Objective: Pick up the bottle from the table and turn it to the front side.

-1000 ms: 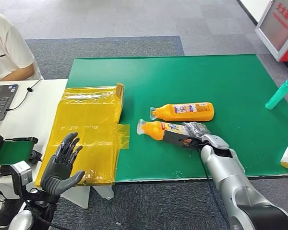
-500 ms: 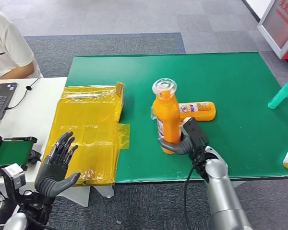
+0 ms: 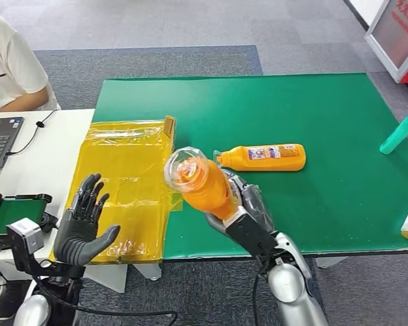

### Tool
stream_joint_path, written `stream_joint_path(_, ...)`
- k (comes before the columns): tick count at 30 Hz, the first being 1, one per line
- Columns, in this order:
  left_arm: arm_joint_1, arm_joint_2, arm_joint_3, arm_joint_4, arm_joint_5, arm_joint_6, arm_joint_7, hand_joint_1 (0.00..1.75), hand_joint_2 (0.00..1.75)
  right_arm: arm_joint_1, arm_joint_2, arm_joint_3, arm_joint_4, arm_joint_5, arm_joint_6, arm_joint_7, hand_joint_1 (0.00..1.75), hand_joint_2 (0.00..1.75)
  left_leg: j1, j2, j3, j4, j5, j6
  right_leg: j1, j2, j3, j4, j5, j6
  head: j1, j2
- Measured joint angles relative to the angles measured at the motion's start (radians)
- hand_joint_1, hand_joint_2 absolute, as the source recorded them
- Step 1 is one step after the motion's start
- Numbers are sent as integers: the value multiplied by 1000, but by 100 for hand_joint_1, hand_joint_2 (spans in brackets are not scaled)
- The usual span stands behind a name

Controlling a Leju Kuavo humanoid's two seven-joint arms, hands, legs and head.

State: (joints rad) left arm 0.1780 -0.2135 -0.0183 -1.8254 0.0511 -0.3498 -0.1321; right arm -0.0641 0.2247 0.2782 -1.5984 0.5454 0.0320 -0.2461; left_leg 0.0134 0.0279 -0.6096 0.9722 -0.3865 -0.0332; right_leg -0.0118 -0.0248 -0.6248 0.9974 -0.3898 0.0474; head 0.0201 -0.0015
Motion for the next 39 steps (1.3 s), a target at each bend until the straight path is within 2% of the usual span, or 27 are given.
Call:
stream_joint_path(5, -12, -1, -62, 0, 14, -22, -4, 0, 175, 23, 0, 52, -6, 58, -41, -17, 175, 175, 0, 0, 0, 0, 0, 0, 0, 0, 0, 0, 0, 0, 0, 0)
stream_joint_path(16, -65, 55, -329, 0, -68, 8, 0, 0, 175, 32, -9, 137, 2, 94, -53, -11, 175, 175, 0, 0, 0, 0, 0, 0, 0, 0, 0, 0, 0, 0, 0, 0)
stream_joint_path(24, -101, 74, -417, 3, -125, 37, -3, 0, 175, 31, -13, 164, 11, 101, -55, 0, 175, 175, 0, 0, 0, 0, 0, 0, 0, 0, 0, 0, 0, 0, 0, 0)
stream_joint_path(26, -113, 75, -427, 5, -181, 56, -9, 0, 175, 31, -13, 165, 11, 106, -64, 0, 175, 175, 0, 0, 0, 0, 0, 0, 0, 0, 0, 0, 0, 0, 0, 0)
stream_joint_path(30, -162, 70, -461, 8, -435, 118, -13, 0, 175, 35, -15, 163, -3, 117, -92, 1, 175, 175, 0, 0, 0, 0, 0, 0, 0, 0, 0, 0, 0, 0, 0, 0)
stream_joint_path(32, -187, 64, -484, 8, -509, 133, -6, 0, 175, 35, -16, 161, -21, 117, -99, 1, 175, 175, 0, 0, 0, 0, 0, 0, 0, 0, 0, 0, 1, 1, 0, 0)
stream_joint_path(33, -197, 62, -494, 8, -527, 137, -2, 38, 175, 35, -16, 161, -31, 117, -101, 2, 175, 175, 0, 0, 0, 0, 0, 0, 0, 0, 0, 0, 1, 1, 0, 0)
stream_joint_path(36, -212, 59, -511, 8, -547, 148, 3, 169, 175, 34, -16, 161, -53, 117, -103, 4, 175, 175, 0, 0, 0, 0, 0, 0, 0, 0, 0, 0, 1, 1, 0, 0)
stream_joint_path(37, -213, 59, -512, 8, -547, 149, 3, 175, 175, 34, -16, 161, -55, 117, -103, 4, 175, 175, 0, 0, 0, 0, 0, 0, 0, 0, 0, 0, 1, 1, 0, 0)
stream_joint_path(39, -213, 59, -513, 8, -548, 149, 3, 175, 175, 34, -16, 161, -55, 117, -103, 4, 175, 175, 0, 0, 0, 0, 0, 0, 0, 0, 0, 0, 1, 1, 0, 0)
